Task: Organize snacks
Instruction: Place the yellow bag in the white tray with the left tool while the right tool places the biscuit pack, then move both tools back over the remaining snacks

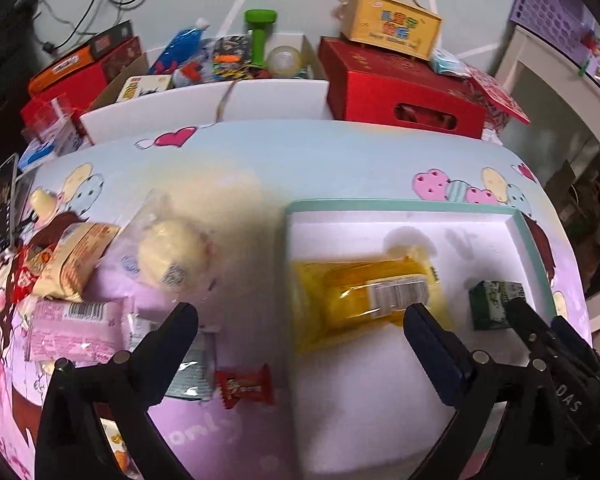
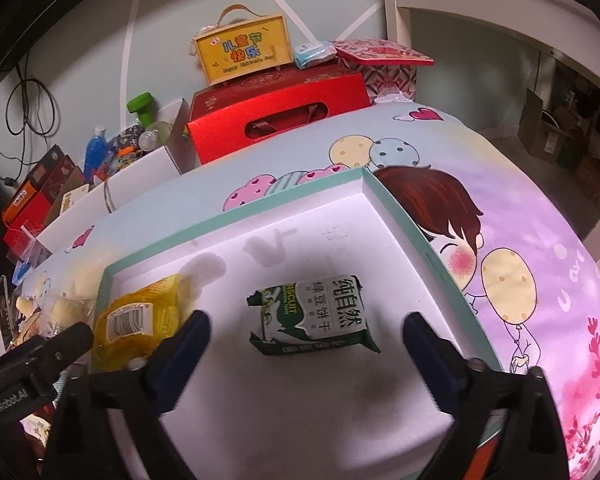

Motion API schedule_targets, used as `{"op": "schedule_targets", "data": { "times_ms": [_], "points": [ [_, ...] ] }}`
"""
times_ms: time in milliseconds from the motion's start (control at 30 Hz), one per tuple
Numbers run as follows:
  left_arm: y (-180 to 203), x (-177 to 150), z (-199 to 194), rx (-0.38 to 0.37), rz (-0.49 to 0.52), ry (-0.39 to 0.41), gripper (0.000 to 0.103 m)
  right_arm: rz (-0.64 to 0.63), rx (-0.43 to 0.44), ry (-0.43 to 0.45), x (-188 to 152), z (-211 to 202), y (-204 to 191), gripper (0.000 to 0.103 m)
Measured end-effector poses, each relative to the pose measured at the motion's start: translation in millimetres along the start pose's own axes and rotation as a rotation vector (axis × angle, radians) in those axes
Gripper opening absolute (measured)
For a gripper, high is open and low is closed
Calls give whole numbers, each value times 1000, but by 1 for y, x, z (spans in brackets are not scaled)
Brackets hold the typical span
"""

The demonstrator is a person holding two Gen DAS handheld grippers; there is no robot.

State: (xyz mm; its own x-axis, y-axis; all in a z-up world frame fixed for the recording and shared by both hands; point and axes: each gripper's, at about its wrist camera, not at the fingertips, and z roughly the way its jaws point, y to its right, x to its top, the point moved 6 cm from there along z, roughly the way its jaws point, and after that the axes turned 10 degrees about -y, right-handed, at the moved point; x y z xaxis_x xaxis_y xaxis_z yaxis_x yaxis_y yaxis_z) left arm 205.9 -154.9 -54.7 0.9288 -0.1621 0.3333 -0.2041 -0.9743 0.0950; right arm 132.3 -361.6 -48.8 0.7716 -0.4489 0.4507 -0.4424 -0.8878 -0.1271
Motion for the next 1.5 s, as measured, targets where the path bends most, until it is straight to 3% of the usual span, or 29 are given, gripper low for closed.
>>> {"op": "schedule_targets", "data": {
  "times_ms": [400, 767, 1000, 1500],
  "points": [
    [-30, -11, -9, -1, -72, -5, 102, -1, 0, 6, -3, -7, -8, 103],
    [-64, -16, -42, 54, -94, 20, 102, -31, -7, 35, -2, -30, -23, 103],
    [-102, -31, -61, 53, -169, 34, 102, -87, 44, 28, -9, -43, -52, 103],
    [-192, -78, -72, 46, -394, 26, 102, -233, 178, -74, -51, -32, -136, 103]
  ]
}}
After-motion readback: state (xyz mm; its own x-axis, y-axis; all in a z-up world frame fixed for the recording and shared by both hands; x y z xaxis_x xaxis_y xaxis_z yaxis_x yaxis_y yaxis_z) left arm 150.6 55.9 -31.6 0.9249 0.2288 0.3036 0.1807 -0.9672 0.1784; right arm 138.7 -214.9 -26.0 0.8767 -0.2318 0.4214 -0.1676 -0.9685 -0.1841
